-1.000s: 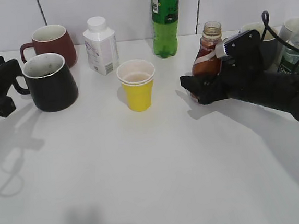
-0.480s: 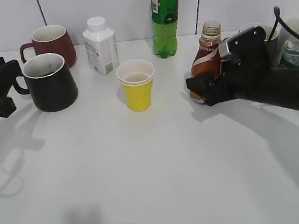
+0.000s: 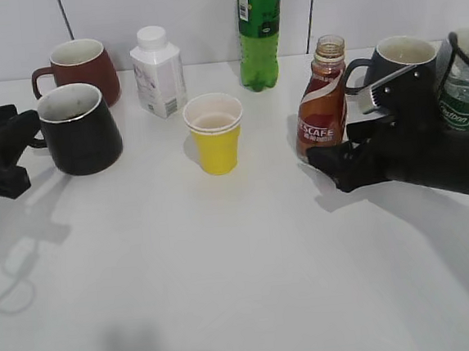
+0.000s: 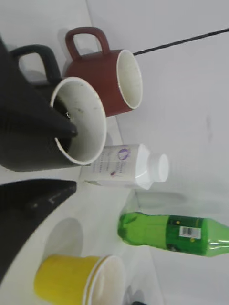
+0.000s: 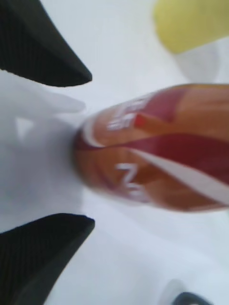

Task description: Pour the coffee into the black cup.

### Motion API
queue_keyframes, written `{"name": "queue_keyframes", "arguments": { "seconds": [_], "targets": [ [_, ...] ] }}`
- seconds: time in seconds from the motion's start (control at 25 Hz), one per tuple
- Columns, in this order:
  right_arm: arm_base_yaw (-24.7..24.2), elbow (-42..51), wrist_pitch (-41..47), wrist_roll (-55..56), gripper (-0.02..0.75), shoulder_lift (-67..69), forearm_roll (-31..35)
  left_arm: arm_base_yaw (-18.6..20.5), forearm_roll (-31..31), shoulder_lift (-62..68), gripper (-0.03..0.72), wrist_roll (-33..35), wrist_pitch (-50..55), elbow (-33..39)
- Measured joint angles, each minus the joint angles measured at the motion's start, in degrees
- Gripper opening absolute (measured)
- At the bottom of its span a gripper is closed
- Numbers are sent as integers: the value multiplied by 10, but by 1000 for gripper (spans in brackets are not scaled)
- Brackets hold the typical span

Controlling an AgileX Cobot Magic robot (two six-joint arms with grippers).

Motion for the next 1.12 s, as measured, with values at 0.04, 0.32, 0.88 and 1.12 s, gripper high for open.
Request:
{"name": "queue_keyframes", "arguments": {
  "seconds": [0.04, 0.32, 0.88, 1.12],
  "targets": [
    [0, 5, 9, -6, 652, -8, 5, 0, 0, -1, 240, 0, 7, 0],
    [0, 26, 92, -18, 631, -67, 3, -31, -2, -17, 240, 0, 145, -25],
    [2, -31, 465, -3, 598, -220, 26, -113, -237, -21, 240, 0, 712, -219],
    [56, -91, 617, 5, 595, -298, 103, -114, -264, -62, 240, -1, 852, -287]
  ]
}}
